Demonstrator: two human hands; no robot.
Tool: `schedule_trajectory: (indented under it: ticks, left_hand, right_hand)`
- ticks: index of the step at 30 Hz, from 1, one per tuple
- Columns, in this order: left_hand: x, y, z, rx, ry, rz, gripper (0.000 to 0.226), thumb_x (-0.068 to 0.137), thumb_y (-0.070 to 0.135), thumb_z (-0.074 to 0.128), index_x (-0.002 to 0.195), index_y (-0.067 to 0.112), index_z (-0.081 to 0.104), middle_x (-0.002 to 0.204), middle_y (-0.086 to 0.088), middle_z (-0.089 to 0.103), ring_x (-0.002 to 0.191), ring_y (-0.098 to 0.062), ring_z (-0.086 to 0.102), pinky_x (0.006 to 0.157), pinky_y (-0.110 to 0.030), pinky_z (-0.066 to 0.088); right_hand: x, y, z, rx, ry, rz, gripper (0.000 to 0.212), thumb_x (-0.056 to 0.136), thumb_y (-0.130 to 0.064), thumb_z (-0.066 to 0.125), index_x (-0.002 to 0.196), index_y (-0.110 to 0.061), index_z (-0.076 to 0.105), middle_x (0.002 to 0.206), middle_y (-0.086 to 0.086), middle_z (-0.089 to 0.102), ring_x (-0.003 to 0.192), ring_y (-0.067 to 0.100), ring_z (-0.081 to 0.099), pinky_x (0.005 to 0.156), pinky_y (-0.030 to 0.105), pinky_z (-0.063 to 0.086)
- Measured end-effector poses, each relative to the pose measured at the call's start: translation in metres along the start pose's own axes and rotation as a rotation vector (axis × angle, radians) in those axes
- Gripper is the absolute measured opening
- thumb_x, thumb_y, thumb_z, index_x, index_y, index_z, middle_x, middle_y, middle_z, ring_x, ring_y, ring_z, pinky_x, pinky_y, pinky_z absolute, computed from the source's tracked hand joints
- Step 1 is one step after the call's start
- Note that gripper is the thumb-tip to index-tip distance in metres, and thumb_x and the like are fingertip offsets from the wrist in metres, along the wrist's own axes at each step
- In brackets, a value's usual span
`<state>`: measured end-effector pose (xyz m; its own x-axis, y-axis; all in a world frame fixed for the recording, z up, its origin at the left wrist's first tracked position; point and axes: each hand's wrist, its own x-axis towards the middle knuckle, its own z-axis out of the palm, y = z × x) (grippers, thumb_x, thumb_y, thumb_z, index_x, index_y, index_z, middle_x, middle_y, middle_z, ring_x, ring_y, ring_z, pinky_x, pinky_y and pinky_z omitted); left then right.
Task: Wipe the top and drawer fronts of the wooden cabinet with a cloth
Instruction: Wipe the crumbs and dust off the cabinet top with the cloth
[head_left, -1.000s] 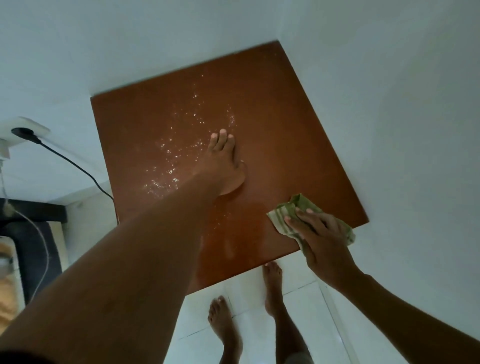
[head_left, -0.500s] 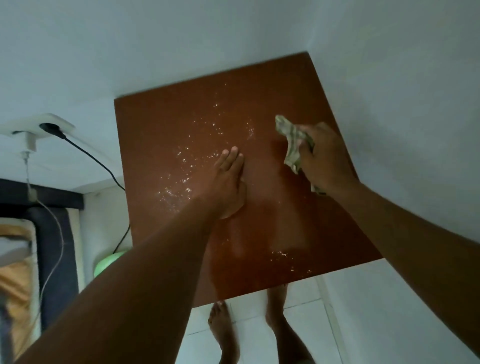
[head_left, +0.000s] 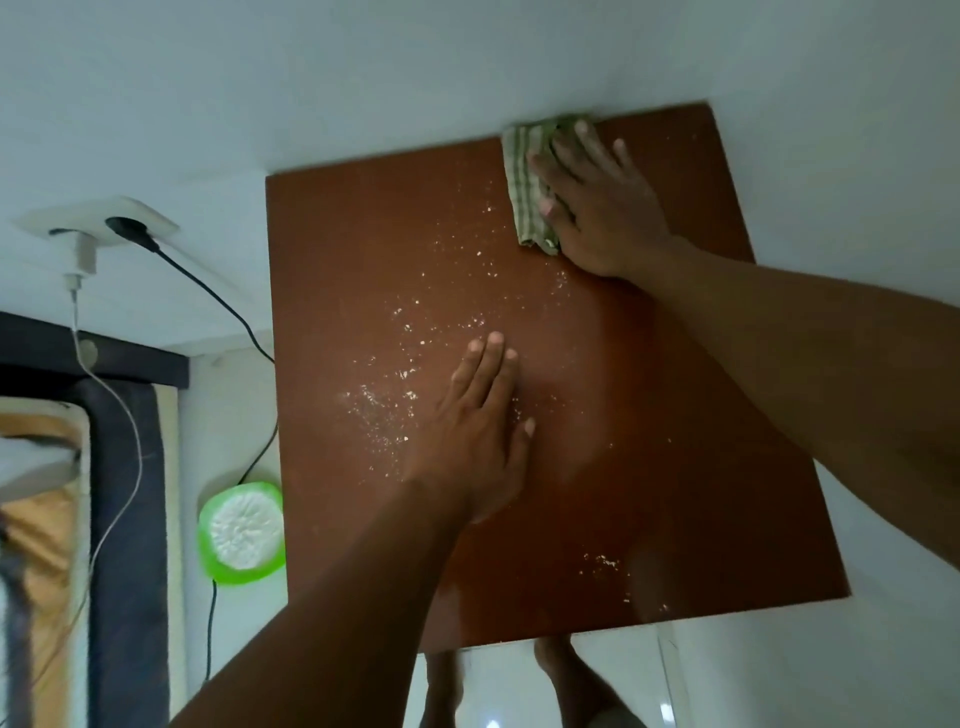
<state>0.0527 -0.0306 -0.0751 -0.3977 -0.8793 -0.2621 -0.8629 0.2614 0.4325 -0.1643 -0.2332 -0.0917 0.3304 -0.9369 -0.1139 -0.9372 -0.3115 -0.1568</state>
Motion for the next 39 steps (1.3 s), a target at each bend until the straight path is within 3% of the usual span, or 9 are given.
schedule_trajectory:
  ticks: [8, 13, 20, 24, 26, 31, 33, 35, 39]
  left_hand:
    - [0.001, 0.001, -0.011, -0.051, -0.047, 0.004, 0.070, 0.104, 0.037, 0.037, 0.160, 0.014, 0.002, 0.167, -0.001, -0.012, 0.152, -0.015, -0.019, 0.121, -0.026, -0.010]
    - [0.001, -0.002, -0.016, -0.056, -0.118, 0.021, 0.070, 0.101, 0.028, 0.035, 0.161, 0.009, 0.003, 0.168, -0.006, -0.012, 0.153, -0.020, -0.017, 0.125, -0.034, -0.004]
    - [0.000, 0.000, -0.028, 0.034, -0.192, 0.045, 0.067, 0.106, 0.030, 0.030, 0.160, 0.009, -0.006, 0.166, -0.007, -0.019, 0.152, -0.023, -0.022, 0.122, -0.032, -0.011]
    - [0.000, -0.004, -0.027, 0.065, -0.209, 0.062, 0.070, 0.106, 0.033, 0.030, 0.159, 0.009, -0.009, 0.165, -0.008, -0.023, 0.150, -0.023, -0.025, 0.118, -0.031, -0.014]
    - [0.002, -0.007, -0.024, 0.068, -0.225, 0.054, 0.073, 0.105, 0.035, 0.032, 0.159, 0.010, -0.011, 0.165, -0.008, -0.025, 0.150, -0.023, -0.026, 0.119, -0.032, -0.014]
    - [0.005, -0.008, -0.029, 0.012, -0.282, 0.045, 0.072, 0.105, 0.034, 0.033, 0.160, 0.012, -0.008, 0.165, -0.005, -0.024, 0.151, -0.021, -0.024, 0.121, -0.035, -0.010]
    - [0.007, -0.012, -0.038, -0.011, -0.307, 0.068, 0.068, 0.105, 0.032, 0.033, 0.160, 0.013, -0.003, 0.167, -0.003, -0.020, 0.152, -0.020, -0.019, 0.122, -0.036, -0.004]
    - [0.007, -0.020, -0.041, -0.020, -0.275, 0.123, 0.065, 0.106, 0.030, 0.034, 0.160, 0.011, 0.004, 0.168, -0.006, -0.011, 0.154, -0.022, -0.012, 0.125, -0.039, 0.001]
    - [0.013, -0.047, -0.040, -0.007, -0.133, 0.168, 0.064, 0.104, 0.028, 0.035, 0.159, 0.007, 0.011, 0.168, -0.012, 0.003, 0.155, -0.026, -0.005, 0.126, -0.041, 0.006]
  right_hand:
    - [-0.098, -0.034, 0.016, -0.050, -0.031, 0.081, 0.061, 0.105, -0.049, 0.021, 0.161, -0.027, 0.012, 0.169, 0.006, 0.014, 0.157, 0.027, 0.000, 0.125, 0.055, 0.002]
    - [-0.196, -0.066, 0.031, -0.044, -0.003, 0.156, 0.058, 0.106, -0.043, 0.028, 0.160, -0.027, 0.019, 0.167, 0.004, 0.023, 0.157, 0.025, 0.007, 0.124, 0.055, 0.010]
    - [-0.320, -0.115, 0.056, 0.125, 0.100, 0.260, 0.052, 0.104, -0.028, 0.038, 0.155, -0.017, 0.036, 0.161, 0.009, 0.035, 0.155, 0.026, 0.017, 0.124, 0.048, 0.021]
    - [-0.372, -0.146, 0.066, 0.152, 0.179, 0.292, 0.059, 0.078, 0.001, 0.076, 0.134, -0.007, 0.061, 0.137, 0.014, 0.062, 0.135, 0.033, 0.048, 0.097, 0.051, 0.053]
    - [-0.386, -0.157, 0.064, 0.153, 0.164, 0.300, 0.062, 0.064, 0.010, 0.084, 0.122, -0.004, 0.069, 0.123, 0.014, 0.069, 0.119, 0.030, 0.053, 0.084, 0.045, 0.059]
    - [-0.391, -0.163, 0.036, 0.230, 0.051, 0.153, 0.057, 0.062, 0.009, 0.087, 0.113, -0.009, 0.070, 0.100, 0.009, 0.070, 0.082, 0.021, 0.062, 0.063, 0.028, 0.058]
    - [-0.373, -0.158, 0.017, 0.326, 0.080, 0.169, 0.042, 0.081, 0.003, 0.073, 0.120, -0.012, 0.066, 0.097, 0.008, 0.066, 0.081, 0.018, 0.058, 0.065, 0.023, 0.051]
    - [-0.336, -0.148, -0.005, 0.408, 0.173, 0.264, 0.033, 0.095, -0.010, 0.052, 0.127, -0.013, 0.062, 0.101, 0.008, 0.065, 0.086, 0.020, 0.059, 0.071, 0.027, 0.050]
    - [-0.226, -0.127, -0.042, 0.493, 0.303, 0.447, 0.032, 0.103, -0.014, 0.047, 0.130, -0.013, 0.063, 0.111, 0.006, 0.070, 0.095, 0.015, 0.059, 0.080, 0.026, 0.044]
